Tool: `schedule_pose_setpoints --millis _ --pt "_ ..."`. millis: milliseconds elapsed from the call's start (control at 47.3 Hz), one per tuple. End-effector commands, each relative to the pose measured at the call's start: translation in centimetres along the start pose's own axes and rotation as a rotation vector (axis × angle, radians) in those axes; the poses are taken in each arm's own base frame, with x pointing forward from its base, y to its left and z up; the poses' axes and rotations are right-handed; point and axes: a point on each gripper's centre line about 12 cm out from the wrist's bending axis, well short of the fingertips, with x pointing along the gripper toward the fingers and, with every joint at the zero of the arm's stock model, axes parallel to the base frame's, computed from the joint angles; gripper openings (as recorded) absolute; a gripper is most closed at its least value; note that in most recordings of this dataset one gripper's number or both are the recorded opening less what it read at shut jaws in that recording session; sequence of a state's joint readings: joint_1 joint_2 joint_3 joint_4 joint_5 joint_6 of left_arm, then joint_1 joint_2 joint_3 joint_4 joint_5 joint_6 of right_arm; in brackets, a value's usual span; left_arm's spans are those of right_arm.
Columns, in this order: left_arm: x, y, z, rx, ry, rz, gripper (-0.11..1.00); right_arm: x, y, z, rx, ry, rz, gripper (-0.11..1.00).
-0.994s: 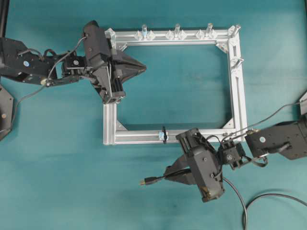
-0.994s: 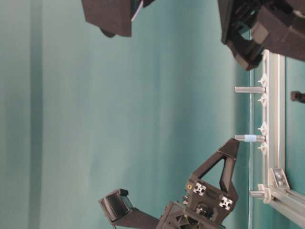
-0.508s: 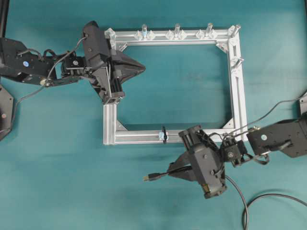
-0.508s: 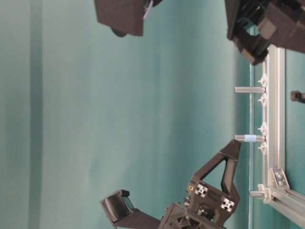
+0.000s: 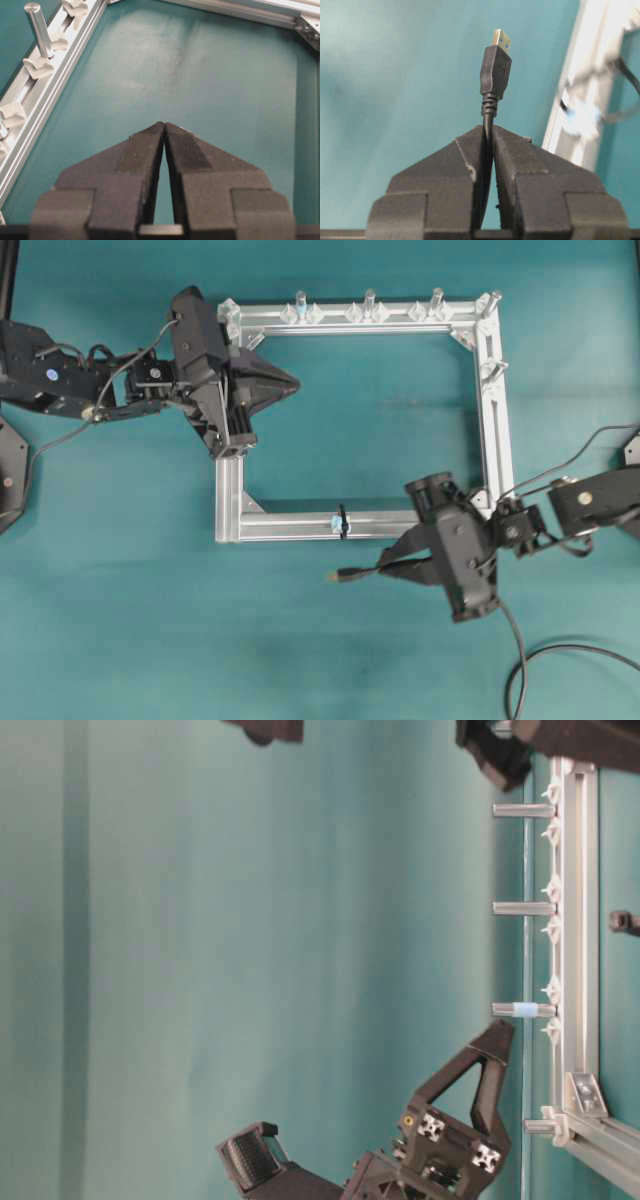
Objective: Insert the wire through the string loop located in the center.
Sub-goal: 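Carry the plug with the right gripper toward the zip-tie loop, then push the USB plug leftward through the black zip-tie loop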
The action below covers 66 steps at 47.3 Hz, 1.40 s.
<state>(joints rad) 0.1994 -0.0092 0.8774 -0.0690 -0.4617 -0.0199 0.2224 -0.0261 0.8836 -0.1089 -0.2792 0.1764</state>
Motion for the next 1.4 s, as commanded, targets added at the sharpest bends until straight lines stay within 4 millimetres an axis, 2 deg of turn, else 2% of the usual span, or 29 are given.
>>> schedule_pose_setpoints --millis 0,296,508,719,1375 --pt "-0.3 -0.2 1.1 0.006 -0.036 -0.007 0.10 -1.1 -0.4 0.8 0.005 -0.039 -0.008 0.07" --pt "-0.3 -0.2 1.1 0.006 -0.036 -0.007 0.10 -3.1 -1.9 -0.3 0.030 -0.038 -0.049 0.07" --pt "-0.4 -0.2 1.1 0.006 -0.038 -0.007 0.10 -3.4 -3.0 -1.1 0.050 -0.012 -0.079 0.07" --pt "-0.4 -0.2 1.1 0.006 -0.038 -0.007 0.10 -3.5 -4.1 -1.2 0.069 -0.011 -0.109 0.07" --pt "-0.4 -0.2 1.1 0.005 -0.036 -0.007 0.10 -3.6 -4.2 -1.2 0.072 -0.010 -0.113 0.07"
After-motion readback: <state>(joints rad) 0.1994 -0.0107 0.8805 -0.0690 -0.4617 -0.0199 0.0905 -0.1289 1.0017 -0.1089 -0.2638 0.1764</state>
